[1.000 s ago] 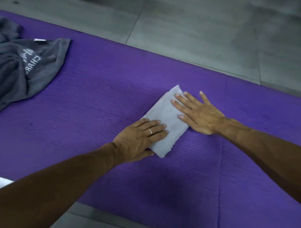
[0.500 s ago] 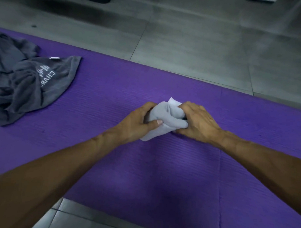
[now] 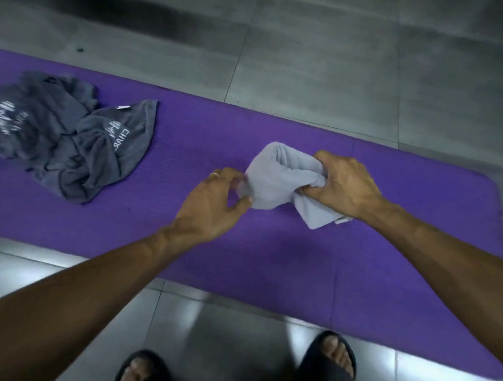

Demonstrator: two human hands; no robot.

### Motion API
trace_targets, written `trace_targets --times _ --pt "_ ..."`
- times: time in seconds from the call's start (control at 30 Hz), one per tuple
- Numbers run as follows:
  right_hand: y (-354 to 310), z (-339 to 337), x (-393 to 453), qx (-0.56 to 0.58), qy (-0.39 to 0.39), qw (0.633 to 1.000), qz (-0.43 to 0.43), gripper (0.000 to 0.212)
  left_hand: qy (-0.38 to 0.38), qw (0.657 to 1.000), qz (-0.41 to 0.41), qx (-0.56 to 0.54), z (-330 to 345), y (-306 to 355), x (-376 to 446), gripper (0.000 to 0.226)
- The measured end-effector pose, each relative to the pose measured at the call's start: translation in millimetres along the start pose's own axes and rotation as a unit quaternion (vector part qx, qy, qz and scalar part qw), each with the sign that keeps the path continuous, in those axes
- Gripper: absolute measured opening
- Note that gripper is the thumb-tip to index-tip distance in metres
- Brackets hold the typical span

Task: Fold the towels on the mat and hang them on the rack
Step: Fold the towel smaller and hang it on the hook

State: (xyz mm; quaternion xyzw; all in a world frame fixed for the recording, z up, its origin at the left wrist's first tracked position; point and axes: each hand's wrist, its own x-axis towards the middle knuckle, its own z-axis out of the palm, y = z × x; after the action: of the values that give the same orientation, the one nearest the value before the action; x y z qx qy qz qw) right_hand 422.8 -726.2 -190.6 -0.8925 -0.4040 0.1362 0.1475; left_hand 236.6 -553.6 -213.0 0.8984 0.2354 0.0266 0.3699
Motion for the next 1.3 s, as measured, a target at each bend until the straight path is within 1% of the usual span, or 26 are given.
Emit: trace_targets --times 0.07,0.2,0.27,0.4,0.47,0.6,0.7,0.8,0.93,1.07,1.17,1.3 --pt "-18 -42 -19 0.007 0.004 0.999 0.037 0.043 0.015 0.999 -0.021 0.036 -26 31 -23 0.031" --pt "-64 -138 -59 0.055 0.014 0.993 0.106 0.046 0.000 0.996 -0.029 0.086 -91 110 -59 0.021" --pt "-88 -188 -79 0.084 0.019 0.987 0.137 0.046 -0.016 0.994 -0.028 0.101 -126 152 -71 0.021" --pt "-128 -285 -117 0.116 0.052 0.975 0.180 0.050 -0.056 0.989 0.006 0.133 -190 233 -92 0.024" --pt "-139 -329 -134 0.130 0.065 0.970 0.196 0.051 -0.076 0.984 0.030 0.157 -217 270 -98 0.026" --pt "-142 -410 -169 0.140 0.087 0.964 0.209 0.048 -0.086 0.976 0.064 0.191 -255 348 -103 0.027" --pt "-126 -459 -193 0.136 0.108 0.963 0.204 0.045 -0.093 0.968 0.082 0.217 -263 412 -103 0.028" --pt "-96 -508 -218 0.134 0.125 0.962 0.201 0.043 -0.083 0.960 0.095 0.250 -260 477 -105 0.030" --pt "-42 -577 -258 0.131 0.140 0.962 0.195 0.044 -0.060 0.961 0.083 0.255 -243 562 -113 0.032" --pt "11 -642 -284 0.127 0.150 0.960 0.200 0.047 -0.057 0.957 0.090 0.269 -217 636 -112 0.032" --pt "50 -681 -287 0.116 0.162 0.957 0.213 0.045 -0.056 0.957 0.111 0.262 -193 681 -96 0.032" --pt "104 -720 -276 0.125 0.194 0.944 0.236 0.043 -0.068 0.954 0.142 0.254 -159 733 -52 0.032"
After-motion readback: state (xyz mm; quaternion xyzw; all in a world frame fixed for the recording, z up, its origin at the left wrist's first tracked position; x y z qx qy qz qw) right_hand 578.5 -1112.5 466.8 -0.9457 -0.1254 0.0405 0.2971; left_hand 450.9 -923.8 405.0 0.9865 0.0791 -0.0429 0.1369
